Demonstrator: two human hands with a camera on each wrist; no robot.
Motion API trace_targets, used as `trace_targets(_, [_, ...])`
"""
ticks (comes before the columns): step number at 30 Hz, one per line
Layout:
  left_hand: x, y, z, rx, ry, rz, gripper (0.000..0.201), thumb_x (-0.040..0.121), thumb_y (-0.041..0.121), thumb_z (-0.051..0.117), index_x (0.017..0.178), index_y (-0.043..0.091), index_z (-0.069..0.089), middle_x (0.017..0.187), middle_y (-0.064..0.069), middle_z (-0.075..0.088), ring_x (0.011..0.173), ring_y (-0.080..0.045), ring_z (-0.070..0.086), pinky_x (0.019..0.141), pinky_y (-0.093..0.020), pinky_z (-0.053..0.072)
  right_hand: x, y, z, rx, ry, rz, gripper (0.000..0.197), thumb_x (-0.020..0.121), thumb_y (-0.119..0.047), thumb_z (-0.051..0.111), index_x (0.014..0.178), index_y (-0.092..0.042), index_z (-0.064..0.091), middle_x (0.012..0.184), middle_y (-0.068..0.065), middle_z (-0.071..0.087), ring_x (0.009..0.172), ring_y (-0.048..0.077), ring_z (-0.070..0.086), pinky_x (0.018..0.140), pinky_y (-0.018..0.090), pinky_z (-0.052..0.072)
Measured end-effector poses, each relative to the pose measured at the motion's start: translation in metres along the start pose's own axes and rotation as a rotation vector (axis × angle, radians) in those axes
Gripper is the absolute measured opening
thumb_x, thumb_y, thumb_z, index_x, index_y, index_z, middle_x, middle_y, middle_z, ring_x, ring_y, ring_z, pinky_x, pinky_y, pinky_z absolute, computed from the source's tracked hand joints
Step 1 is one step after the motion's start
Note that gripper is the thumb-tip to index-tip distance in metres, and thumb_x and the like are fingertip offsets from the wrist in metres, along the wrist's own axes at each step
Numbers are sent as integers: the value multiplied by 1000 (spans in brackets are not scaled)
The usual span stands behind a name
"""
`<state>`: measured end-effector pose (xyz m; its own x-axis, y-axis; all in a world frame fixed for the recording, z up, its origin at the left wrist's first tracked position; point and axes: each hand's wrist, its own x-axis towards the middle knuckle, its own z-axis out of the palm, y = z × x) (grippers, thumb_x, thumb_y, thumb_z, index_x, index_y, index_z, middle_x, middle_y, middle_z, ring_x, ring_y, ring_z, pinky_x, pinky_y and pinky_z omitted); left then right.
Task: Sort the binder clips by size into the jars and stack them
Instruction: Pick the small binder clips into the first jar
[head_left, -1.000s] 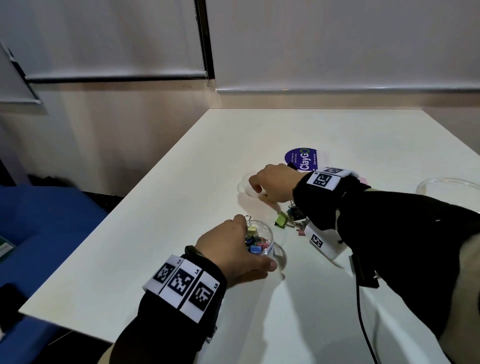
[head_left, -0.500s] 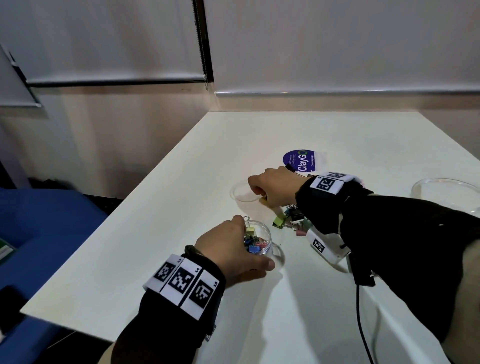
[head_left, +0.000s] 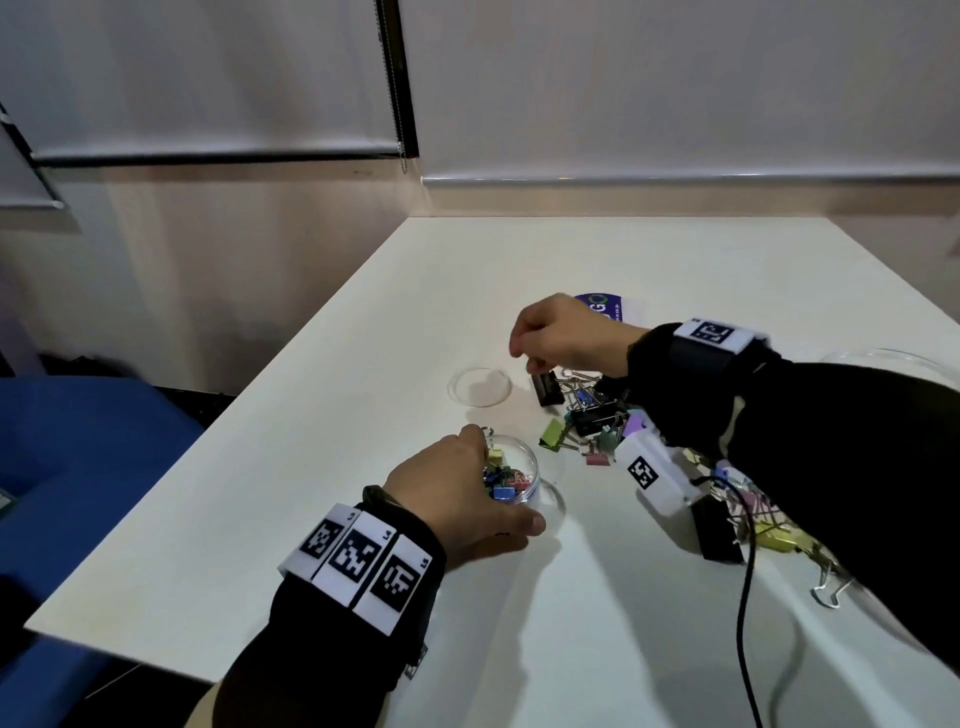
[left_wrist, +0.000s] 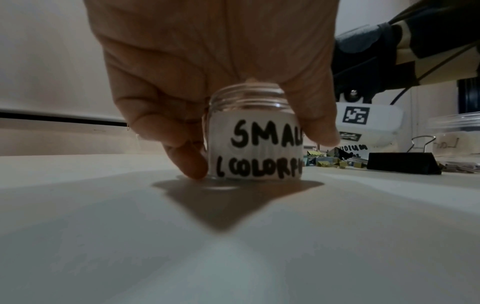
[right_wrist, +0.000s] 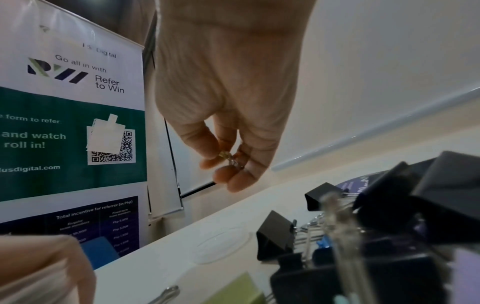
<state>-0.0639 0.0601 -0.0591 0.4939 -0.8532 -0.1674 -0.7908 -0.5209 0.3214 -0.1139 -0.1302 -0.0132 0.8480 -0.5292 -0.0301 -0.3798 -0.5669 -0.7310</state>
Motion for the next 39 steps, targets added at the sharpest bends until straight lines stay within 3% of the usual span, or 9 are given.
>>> trace_targets(2, [-1, 0, 0, -2, 0, 6, 68, 60, 69, 72, 102, 27, 40, 92, 11, 48, 84, -14, 50, 67, -27, 40, -7, 3, -8, 73, -20, 62, 20, 85, -2, 49, 70, -7, 62, 61, 10, 55, 55, 18, 50, 54, 24, 41])
trace_targets(5, [-1, 0, 2, -8, 0, 12, 68, 60, 68, 73, 102, 27, 39, 93, 11, 48, 85, -14, 50, 67, -27, 40, -22, 6, -14, -74, -131, 77, 25, 77, 5, 46, 57, -7, 57, 54, 4, 44, 50, 18, 36, 49, 25, 28])
trace_targets(10, [1, -1, 1, -36, 9, 22, 67, 59, 67, 75, 101, 27, 41, 87, 14, 48, 82, -13, 52, 65, -27, 40, -47, 15, -8, -664, -289, -26, 8, 80, -15, 64, 81, -20, 71, 78, -2, 66, 71, 16, 61, 61, 28, 48])
trace_targets(16, [0, -2, 2, -53, 2, 30, 68, 58, 66, 76, 101, 27, 41, 89, 13, 50, 85, -14, 54, 71, -28, 46, -60, 20, 0, -971, -310, -234, 10, 76, -17, 72, 85, -21, 70, 75, -7, 63, 72, 14, 54, 54, 22, 38])
trace_targets(23, [1, -3, 2, -63, -21, 22, 70, 58, 67, 76, 103, 27, 41, 95, 11, 52, 88, -14, 55, 75, -29, 48, -64, 28, 6, -1037, -310, -267, 15, 75, -7, 61, 77, -21, 63, 74, -3, 61, 71, 20, 54, 52, 24, 34])
trace_targets(27, [1, -1, 2, -63, -30, 28, 71, 59, 66, 76, 105, 26, 41, 97, 10, 53, 89, -14, 55, 78, -31, 49, -69, 27, 9, -1053, -307, -311, 11, 85, -15, 56, 87, -17, 67, 76, -2, 57, 71, 20, 47, 47, 22, 28])
trace_targets(30, [0, 0, 2, -64, -33, 31, 72, 59, 64, 77, 108, 25, 43, 100, 8, 55, 90, -14, 56, 81, -33, 51, -71, 25, 7, -1046, -307, -330, 10, 87, -18, 54, 89, -19, 64, 73, -6, 51, 73, 19, 46, 56, 25, 33])
trace_targets(34, [1, -1, 2, -73, -38, 28, 70, 58, 64, 77, 106, 26, 42, 98, 10, 54, 89, -13, 56, 79, -32, 50, -75, 24, -1, -1107, -364, -349, 25, 79, -4, 51, 89, -24, 60, 68, -8, 43, 71, 21, 45, 58, 28, 36])
trace_targets(39, [1, -1, 3, -89, -35, 26, 70, 57, 63, 78, 105, 27, 43, 95, 12, 53, 89, -13, 56, 78, -31, 50, -72, 32, -1, -1142, -352, -405, 11, 80, -10, 53, 84, -19, 58, 72, 0, 53, 70, 27, 51, 57, 33, 43])
